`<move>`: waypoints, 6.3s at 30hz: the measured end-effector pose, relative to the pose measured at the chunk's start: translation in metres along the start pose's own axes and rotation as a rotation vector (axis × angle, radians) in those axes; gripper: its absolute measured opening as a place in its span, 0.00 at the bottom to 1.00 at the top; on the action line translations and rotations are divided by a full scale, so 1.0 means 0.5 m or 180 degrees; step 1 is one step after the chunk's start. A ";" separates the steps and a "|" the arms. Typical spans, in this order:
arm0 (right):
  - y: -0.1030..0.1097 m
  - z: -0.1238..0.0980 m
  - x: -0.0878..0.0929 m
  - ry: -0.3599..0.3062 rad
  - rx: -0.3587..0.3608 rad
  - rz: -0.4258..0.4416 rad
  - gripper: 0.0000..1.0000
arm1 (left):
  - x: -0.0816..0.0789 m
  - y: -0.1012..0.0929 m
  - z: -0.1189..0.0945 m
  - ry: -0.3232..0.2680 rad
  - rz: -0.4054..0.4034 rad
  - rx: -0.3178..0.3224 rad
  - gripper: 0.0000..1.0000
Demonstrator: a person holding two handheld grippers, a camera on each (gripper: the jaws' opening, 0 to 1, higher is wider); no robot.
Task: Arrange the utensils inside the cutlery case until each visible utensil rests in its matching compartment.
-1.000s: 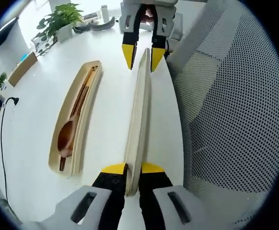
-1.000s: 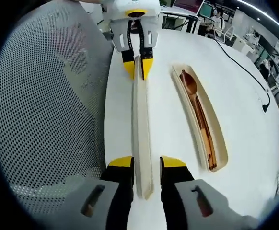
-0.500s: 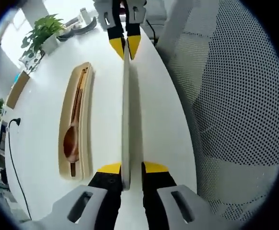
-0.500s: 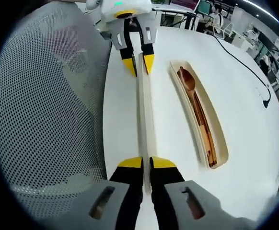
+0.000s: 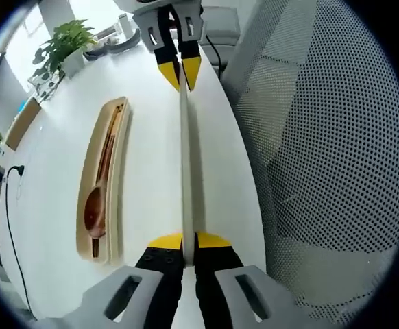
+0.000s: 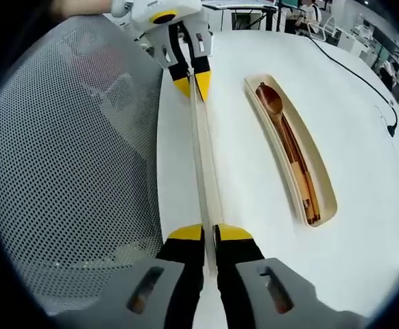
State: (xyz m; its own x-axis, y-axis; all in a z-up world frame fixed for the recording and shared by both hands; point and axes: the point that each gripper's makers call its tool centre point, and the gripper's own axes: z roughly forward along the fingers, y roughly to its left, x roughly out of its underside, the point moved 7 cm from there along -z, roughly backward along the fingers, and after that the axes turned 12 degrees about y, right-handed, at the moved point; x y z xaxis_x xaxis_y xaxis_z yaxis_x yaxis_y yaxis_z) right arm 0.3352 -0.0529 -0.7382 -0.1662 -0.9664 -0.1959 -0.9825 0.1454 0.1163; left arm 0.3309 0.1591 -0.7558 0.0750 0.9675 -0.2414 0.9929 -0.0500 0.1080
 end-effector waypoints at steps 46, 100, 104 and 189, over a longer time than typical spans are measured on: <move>0.044 0.021 -0.019 -0.0193 0.0950 -0.0769 0.70 | -0.087 -0.065 -0.056 -0.1072 -0.2973 0.3178 0.05; -0.089 -0.029 -0.078 0.0138 0.0877 -0.0660 0.39 | 0.032 0.098 -0.066 -0.2227 -0.4467 0.1892 0.11; -0.115 -0.034 -0.100 0.0188 0.0908 -0.0729 0.39 | 0.048 0.122 -0.072 -0.2185 -0.4544 0.1581 0.12; -0.197 -0.030 -0.122 -0.0006 0.0283 -0.0236 0.36 | 0.111 0.203 -0.023 -0.0590 -0.4393 0.0612 0.12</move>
State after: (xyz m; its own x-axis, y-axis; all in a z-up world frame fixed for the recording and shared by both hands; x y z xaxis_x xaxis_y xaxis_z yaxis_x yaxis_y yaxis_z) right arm 0.4434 -0.0112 -0.7233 -0.0929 -0.9749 -0.2025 -0.9957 0.0918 0.0147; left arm 0.4348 0.2107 -0.7472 -0.9614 0.2189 -0.1669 0.2716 0.8532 -0.4454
